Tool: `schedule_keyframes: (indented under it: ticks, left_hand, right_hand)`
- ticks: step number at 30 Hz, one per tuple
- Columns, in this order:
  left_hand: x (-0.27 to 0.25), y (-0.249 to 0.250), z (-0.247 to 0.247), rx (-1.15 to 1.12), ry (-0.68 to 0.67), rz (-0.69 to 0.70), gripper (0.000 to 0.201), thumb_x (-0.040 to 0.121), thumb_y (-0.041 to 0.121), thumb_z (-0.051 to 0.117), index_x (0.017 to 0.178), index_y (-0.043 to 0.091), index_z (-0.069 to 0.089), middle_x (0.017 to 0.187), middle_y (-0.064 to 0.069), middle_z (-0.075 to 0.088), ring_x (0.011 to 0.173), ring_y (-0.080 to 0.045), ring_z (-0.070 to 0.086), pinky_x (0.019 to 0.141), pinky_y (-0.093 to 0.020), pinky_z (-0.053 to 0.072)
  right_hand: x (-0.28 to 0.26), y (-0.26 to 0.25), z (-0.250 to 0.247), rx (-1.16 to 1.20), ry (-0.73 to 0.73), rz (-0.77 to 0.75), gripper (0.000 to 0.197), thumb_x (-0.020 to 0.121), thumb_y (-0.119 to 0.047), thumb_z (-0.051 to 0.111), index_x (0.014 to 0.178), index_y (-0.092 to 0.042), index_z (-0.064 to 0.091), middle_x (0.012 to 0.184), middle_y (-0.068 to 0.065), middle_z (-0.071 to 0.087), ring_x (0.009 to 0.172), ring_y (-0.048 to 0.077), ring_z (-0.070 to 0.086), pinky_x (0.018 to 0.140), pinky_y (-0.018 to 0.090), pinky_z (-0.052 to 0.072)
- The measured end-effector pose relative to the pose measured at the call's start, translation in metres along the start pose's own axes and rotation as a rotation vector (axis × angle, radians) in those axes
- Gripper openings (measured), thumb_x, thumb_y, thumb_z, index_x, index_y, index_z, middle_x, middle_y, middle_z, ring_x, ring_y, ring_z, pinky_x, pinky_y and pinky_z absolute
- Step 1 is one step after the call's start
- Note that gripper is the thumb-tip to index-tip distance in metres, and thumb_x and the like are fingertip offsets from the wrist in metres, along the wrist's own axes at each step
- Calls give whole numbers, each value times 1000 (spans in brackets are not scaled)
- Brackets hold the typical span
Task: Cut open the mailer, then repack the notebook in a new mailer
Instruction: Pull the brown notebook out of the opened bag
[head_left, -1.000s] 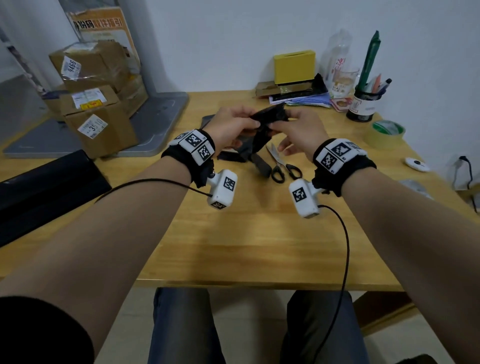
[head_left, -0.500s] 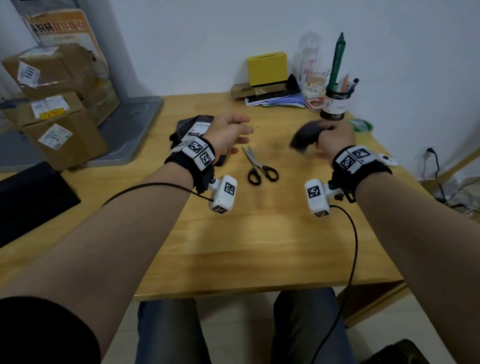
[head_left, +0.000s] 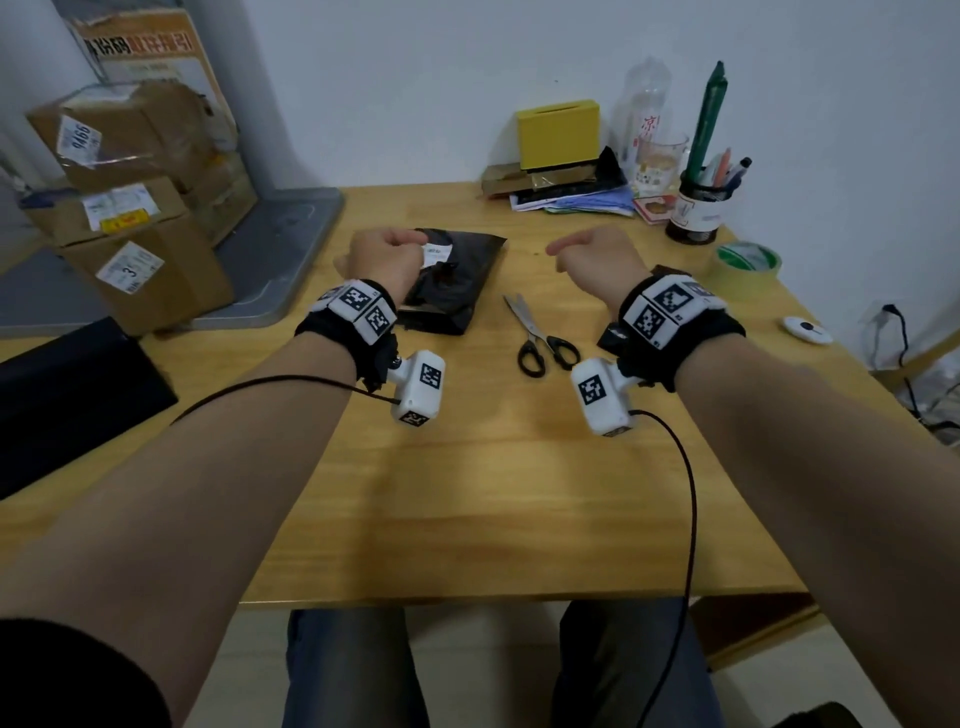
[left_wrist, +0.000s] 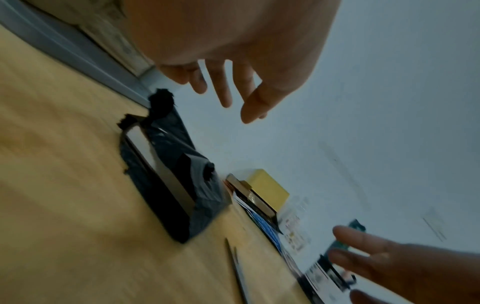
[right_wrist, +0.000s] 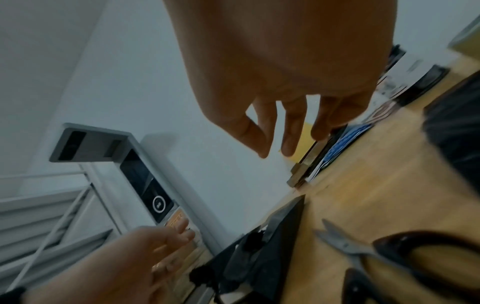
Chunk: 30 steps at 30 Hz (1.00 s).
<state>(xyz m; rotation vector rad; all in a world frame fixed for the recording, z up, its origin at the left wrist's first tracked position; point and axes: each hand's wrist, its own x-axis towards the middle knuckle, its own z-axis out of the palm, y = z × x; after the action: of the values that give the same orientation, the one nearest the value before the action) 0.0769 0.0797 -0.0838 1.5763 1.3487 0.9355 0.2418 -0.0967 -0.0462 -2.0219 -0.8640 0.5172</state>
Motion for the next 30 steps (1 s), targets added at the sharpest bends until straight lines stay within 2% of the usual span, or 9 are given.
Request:
schedule_keyframes:
  ticks: [3,6,8,11,13,15,23,25,30]
  left_hand:
    - [18,-19,-21,16,58,-74,33,60,17,56,68,43,75,92,6,73,106,-25,63,95,-36,53]
    - [-13,-10,-41,18,-28,-142,28,84,3,56,100,19,74,104,-2,66,102,-21,57,90,-25,44]
    - [-9,-18,-46,36,-67,-151,30,90,0,55,114,10,69,113,-7,64,109,-24,57,89,-27,43]
    - [-3,-29,-47,47,-167,-175,41,91,0,57,130,11,63,129,1,57,125,-23,50,101,-29,39]
    - [2,-36,-47,37,-228,-169,40,91,0,56,128,12,66,139,-1,54,125,-23,52,104,-31,43]
    - [5,-43,-46,-1,-280,-138,37,91,-2,55,123,11,69,130,-5,61,112,-21,60,95,-29,50]
    - [21,-58,-42,-61,-218,-94,45,90,-1,52,128,19,65,132,-10,60,119,-26,58,105,-40,46]
    - [22,-59,-40,-76,-181,-101,42,89,-1,51,118,21,71,126,-10,64,116,-28,60,104,-40,47]
    - [12,-56,-39,-93,-135,-88,48,87,-6,42,108,21,76,124,-6,66,117,-21,57,105,-30,45]
  right_hand:
    - [-3,-14,25,14,-178,-28,24,98,-21,57,111,-13,76,112,2,69,94,18,62,67,26,46]
    - [-1,-22,51,24,-334,-18,23,98,-17,58,113,-14,74,117,4,69,77,22,65,58,28,43]
    - [0,-28,67,45,-414,-26,24,98,-13,56,115,-13,73,120,5,69,72,25,64,56,29,44]
    - [4,-36,88,29,-502,-41,26,101,-13,52,119,-12,71,134,6,62,61,25,64,57,31,51]
    - [6,-39,101,-5,-552,-49,28,103,-15,50,120,-12,71,144,8,53,53,22,61,58,31,55]
    - [7,-40,111,-19,-601,-43,27,103,-16,50,121,-12,70,148,8,49,49,21,58,55,31,57]
    - [19,-33,123,-19,-545,-70,50,102,-14,53,151,-5,44,166,3,27,52,22,56,66,44,62]
    - [20,-30,121,-27,-525,-61,45,100,-14,56,144,-4,51,163,7,34,58,23,57,65,45,64]
    - [18,-26,113,-38,-468,-31,28,98,-20,61,123,-10,69,122,23,63,59,23,60,61,42,64]
